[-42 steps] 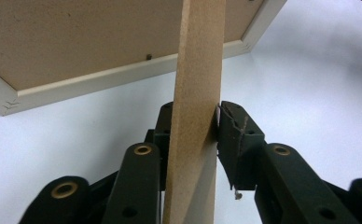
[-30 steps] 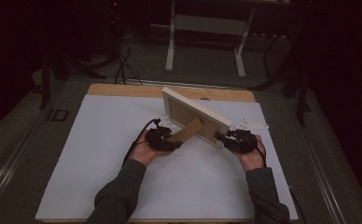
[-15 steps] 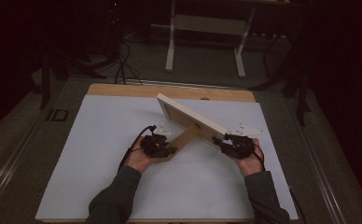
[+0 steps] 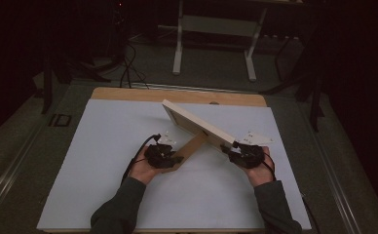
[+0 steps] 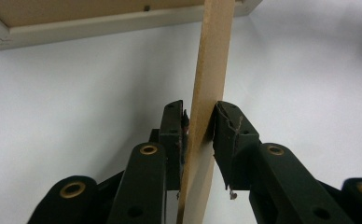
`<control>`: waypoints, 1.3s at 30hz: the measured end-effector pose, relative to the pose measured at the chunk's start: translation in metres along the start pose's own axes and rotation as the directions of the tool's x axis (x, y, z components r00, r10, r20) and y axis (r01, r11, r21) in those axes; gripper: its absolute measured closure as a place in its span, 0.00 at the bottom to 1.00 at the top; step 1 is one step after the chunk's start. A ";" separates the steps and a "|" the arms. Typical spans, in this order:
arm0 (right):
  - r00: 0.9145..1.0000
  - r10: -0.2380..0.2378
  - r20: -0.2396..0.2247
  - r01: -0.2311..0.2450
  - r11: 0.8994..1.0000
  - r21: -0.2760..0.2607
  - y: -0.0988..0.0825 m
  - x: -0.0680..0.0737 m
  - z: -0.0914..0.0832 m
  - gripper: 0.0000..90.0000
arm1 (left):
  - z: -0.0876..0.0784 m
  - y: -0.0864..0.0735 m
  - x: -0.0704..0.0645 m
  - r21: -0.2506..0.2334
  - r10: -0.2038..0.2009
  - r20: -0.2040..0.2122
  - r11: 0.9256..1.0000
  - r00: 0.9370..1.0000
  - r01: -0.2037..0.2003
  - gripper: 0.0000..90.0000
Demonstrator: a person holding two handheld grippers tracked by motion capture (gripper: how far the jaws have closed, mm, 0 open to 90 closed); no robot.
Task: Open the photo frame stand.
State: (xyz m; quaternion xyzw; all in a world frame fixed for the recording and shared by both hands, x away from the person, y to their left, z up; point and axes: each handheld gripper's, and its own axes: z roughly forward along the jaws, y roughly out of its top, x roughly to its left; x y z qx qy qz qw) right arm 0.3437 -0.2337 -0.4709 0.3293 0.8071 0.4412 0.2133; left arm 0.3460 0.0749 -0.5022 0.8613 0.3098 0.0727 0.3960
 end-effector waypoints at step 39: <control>0.996 0.075 -0.043 -0.077 0.997 -0.031 -0.009 0.000 -0.011 0.60 | -0.032 -0.021 0.013 -0.082 -0.154 -0.030 0.985 0.988 0.151 0.64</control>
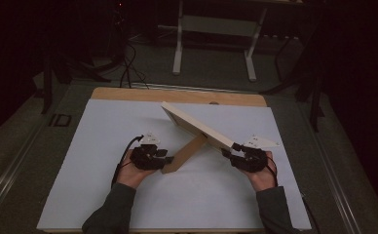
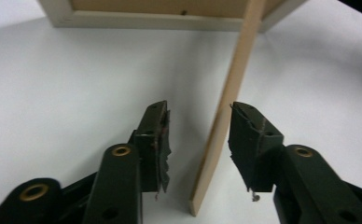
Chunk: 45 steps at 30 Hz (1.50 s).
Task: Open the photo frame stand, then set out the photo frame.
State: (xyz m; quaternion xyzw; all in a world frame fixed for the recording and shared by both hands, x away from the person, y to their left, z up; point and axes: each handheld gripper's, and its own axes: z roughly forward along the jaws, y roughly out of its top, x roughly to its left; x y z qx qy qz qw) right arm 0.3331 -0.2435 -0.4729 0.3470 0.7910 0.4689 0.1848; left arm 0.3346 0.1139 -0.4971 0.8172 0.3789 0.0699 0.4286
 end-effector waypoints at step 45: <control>0.999 -0.013 -0.039 0.020 0.984 0.175 -0.018 -0.017 0.007 0.55 | -0.035 0.016 -0.003 -0.171 -0.065 -0.058 0.984 0.996 0.054 0.67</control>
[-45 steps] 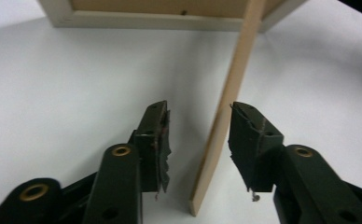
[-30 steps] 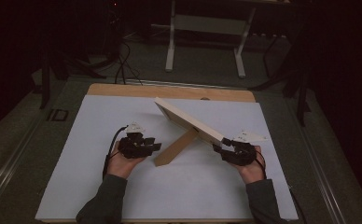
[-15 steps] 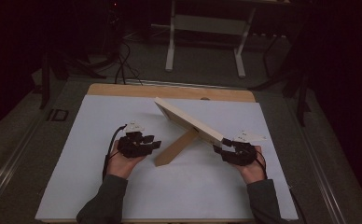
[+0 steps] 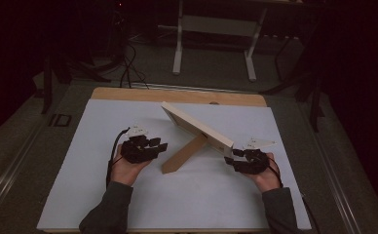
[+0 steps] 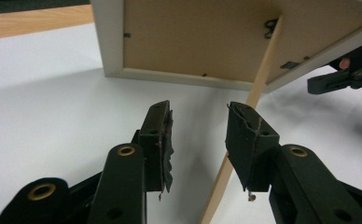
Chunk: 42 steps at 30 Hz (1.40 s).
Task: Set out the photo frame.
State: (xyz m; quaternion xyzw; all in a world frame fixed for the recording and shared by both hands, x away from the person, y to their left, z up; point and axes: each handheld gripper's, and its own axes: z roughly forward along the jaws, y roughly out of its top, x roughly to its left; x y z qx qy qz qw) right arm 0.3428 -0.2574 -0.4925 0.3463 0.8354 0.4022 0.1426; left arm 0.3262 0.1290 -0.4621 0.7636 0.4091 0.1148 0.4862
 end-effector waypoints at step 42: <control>0.984 0.131 0.116 -0.124 0.990 -0.066 0.000 -0.013 -0.003 0.98 | 0.042 0.031 -0.038 0.015 0.085 0.074 0.996 0.994 -0.087 0.92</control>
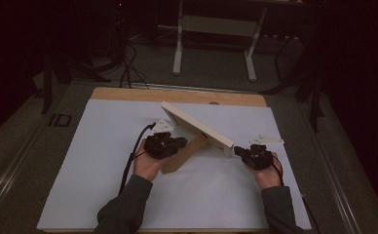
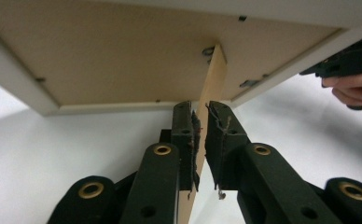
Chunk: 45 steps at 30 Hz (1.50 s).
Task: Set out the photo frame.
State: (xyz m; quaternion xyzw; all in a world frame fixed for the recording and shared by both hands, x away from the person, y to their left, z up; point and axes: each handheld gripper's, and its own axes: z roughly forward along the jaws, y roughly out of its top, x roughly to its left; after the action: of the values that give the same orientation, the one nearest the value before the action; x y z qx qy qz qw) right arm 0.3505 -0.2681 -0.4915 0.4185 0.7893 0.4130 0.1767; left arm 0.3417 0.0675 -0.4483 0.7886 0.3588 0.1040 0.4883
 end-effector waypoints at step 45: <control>0.998 0.061 -0.031 -0.064 0.995 -0.079 0.006 0.005 0.005 1.00 | 0.037 0.029 -0.021 0.007 0.052 -0.020 0.999 0.998 -0.052 1.00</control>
State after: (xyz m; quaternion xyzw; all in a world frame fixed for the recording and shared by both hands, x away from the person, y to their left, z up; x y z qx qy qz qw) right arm 0.3539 -0.2598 -0.4899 0.4296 0.7611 0.4556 0.1691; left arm 0.3593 0.0200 -0.4385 0.7982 0.3435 0.1234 0.4791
